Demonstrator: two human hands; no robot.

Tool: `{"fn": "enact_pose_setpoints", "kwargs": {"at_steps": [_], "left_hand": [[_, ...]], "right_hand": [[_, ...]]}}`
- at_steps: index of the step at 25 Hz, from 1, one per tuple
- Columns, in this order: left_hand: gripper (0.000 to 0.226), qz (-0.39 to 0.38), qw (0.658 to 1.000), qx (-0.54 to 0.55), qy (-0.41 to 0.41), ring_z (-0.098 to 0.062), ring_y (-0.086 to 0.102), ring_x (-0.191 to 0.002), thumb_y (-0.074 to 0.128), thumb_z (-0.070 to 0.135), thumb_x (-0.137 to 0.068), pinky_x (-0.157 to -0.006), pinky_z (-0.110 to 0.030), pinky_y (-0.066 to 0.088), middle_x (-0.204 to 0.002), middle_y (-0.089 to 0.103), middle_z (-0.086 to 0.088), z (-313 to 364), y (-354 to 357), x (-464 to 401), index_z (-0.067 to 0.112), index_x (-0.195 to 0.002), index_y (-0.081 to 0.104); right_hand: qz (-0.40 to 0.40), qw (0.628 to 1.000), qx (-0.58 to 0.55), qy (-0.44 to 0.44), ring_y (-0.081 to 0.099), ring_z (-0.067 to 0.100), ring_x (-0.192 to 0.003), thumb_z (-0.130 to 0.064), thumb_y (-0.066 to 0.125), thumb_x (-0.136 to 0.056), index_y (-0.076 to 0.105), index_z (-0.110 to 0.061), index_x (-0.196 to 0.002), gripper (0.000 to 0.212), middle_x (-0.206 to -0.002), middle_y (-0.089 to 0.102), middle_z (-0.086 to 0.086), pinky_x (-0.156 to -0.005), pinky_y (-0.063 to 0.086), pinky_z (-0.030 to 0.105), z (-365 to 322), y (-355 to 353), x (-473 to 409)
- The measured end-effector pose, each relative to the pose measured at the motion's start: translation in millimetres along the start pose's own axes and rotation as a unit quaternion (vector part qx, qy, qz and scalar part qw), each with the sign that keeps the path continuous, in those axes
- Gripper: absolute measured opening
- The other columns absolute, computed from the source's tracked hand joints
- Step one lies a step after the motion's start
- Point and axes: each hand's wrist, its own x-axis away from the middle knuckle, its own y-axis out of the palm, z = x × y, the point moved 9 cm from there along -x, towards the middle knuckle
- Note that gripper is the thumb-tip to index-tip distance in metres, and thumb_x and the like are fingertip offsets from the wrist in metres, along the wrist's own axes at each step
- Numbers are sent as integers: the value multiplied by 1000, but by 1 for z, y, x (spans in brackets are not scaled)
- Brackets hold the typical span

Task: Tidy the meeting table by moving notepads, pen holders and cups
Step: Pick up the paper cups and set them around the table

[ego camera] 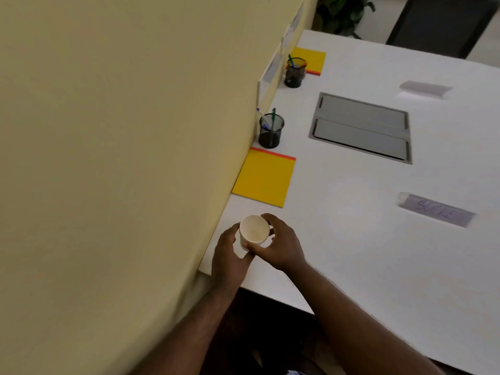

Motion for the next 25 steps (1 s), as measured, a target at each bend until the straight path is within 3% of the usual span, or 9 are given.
{"fn": "enact_pose_setpoints", "kwargs": {"at_steps": [3, 9, 13, 16, 21, 25], "left_hand": [[87, -36, 998, -2, 57, -16, 52, -124, 84, 28, -69, -97, -37, 50, -139, 53, 4, 37, 19, -19, 28, -143, 38], [90, -80, 987, -5, 140, -18, 56, -120, 85, 30, -68, -93, -29, 52, -137, 56, 0, 105, 61, -57, 21, -144, 38], [89, -94, 981, -19, 170, -21, 56, -121, 84, 32, -69, -88, -27, 52, -137, 56, -3, 136, 85, -82, 18, -144, 38], [86, -98, 980, -17, 171, -21, 56, -120, 84, 31, -69, -87, -24, 52, -135, 57, -2, 148, 101, -97, 19, -143, 40], [83, -118, 973, -25, 196, -18, 58, -117, 83, 36, -69, -85, -21, 50, -132, 60, -1, 162, 125, -111, 20, -140, 44], [83, -146, 961, -30, 234, -18, 61, -114, 84, 37, -67, -84, -25, 54, -130, 62, -1, 172, 144, -118, 20, -139, 46]], "right_hand": [[31, 999, -25, 3, 59, 4, -94, -67, 77, -61, 56, -29, -121, 74, -114, 63, -15, -74, 53, 25, 6, -34, -11], [82, 994, -64, 30, 60, 3, -95, -73, 73, -60, 54, -28, -129, 85, -122, 61, -16, -74, 54, 25, 35, -87, -41], [111, 989, -89, 35, 59, -5, -94, -75, 70, -62, 55, -39, -118, 69, -108, 58, -29, -69, 52, 18, 53, -117, -66], [129, 988, -81, 41, 59, -4, -94, -73, 72, -62, 57, -33, -118, 70, -109, 58, -25, -70, 55, 24, 69, -133, -83], [164, 983, -68, 50, 59, 1, -93, -67, 77, -60, 58, -29, -111, 66, -109, 61, -18, -69, 54, 22, 89, -151, -93], [194, 976, -56, 77, 59, 4, -93, -63, 79, -59, 59, -28, -108, 64, -106, 62, -15, -69, 53, 23, 102, -165, -91]]}}
